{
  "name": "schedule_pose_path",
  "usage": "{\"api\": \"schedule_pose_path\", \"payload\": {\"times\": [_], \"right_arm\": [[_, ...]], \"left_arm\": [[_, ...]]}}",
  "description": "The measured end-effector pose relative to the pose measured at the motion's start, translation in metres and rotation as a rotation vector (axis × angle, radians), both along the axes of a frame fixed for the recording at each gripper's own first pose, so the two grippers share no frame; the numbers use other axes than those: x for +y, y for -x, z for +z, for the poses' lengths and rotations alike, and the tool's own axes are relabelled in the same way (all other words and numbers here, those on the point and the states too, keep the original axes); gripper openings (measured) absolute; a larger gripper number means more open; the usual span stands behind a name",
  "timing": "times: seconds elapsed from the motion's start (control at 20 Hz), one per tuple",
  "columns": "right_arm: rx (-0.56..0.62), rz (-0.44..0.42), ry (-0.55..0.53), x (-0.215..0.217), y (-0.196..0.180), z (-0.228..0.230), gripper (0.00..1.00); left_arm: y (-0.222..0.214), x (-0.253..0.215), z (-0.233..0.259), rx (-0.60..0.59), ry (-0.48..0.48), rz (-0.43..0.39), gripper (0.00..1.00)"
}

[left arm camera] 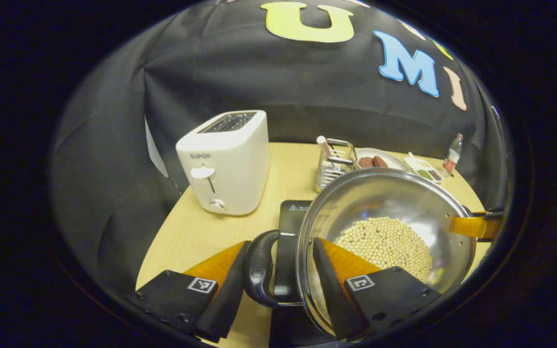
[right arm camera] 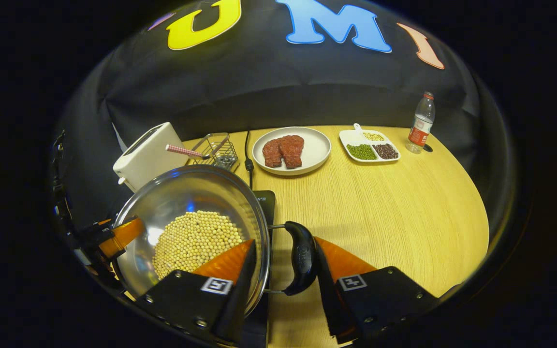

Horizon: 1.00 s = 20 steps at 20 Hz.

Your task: First push the handle of the pot to place it horizontally, then grasp the pot with both hands and set it on the induction cooktop.

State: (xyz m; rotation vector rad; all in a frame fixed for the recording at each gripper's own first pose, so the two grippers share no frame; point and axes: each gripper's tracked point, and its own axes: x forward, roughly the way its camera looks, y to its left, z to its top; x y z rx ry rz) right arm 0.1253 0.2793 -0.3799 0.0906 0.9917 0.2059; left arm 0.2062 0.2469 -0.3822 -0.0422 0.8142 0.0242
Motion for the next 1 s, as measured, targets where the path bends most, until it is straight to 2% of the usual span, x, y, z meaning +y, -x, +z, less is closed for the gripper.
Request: {"api": "schedule_pose_path", "payload": {"times": [0.05, 0.1, 0.3, 0.4, 0.45, 0.55, 0.65, 0.75, 0.8, 1.0], "right_arm": [[-0.039, -0.005, 0.000, -0.004, -0.002, 0.008, 0.75], [-0.068, -0.004, -0.004, -0.006, -0.007, 0.016, 0.97], [-0.146, 0.026, 0.007, -0.025, -0.007, 0.045, 0.97], [-0.192, 0.047, 0.009, -0.036, -0.004, 0.062, 0.97], [-0.212, 0.058, 0.007, -0.042, 0.000, 0.072, 0.97], [-0.256, 0.071, 0.001, -0.057, 0.005, 0.090, 0.97], [-0.299, 0.081, 0.000, -0.076, 0.015, 0.112, 0.97], [-0.341, 0.082, -0.003, -0.094, 0.023, 0.129, 0.97], [-0.359, 0.081, -0.007, -0.104, 0.028, 0.137, 0.97], [-0.430, 0.070, -0.003, -0.151, 0.051, 0.167, 0.97]], "left_arm": [[-0.005, 0.003, 0.008, -0.036, -0.014, 0.014, 0.91], [-0.007, 0.003, 0.020, -0.066, -0.028, 0.022, 1.00], [-0.001, -0.010, 0.062, -0.154, -0.070, 0.028, 0.99], [0.005, -0.024, 0.087, -0.200, -0.064, 0.044, 0.95], [0.008, -0.032, 0.099, -0.223, -0.058, 0.052, 0.99], [0.020, -0.049, 0.122, -0.267, -0.055, 0.067, 0.94], [0.030, -0.069, 0.146, -0.309, -0.052, 0.071, 1.00], [0.042, -0.090, 0.173, -0.359, -0.053, 0.072, 0.94], [0.048, -0.100, 0.185, -0.383, -0.053, 0.073, 0.98], [0.079, -0.150, 0.230, -0.460, -0.044, 0.056, 1.00]]}}
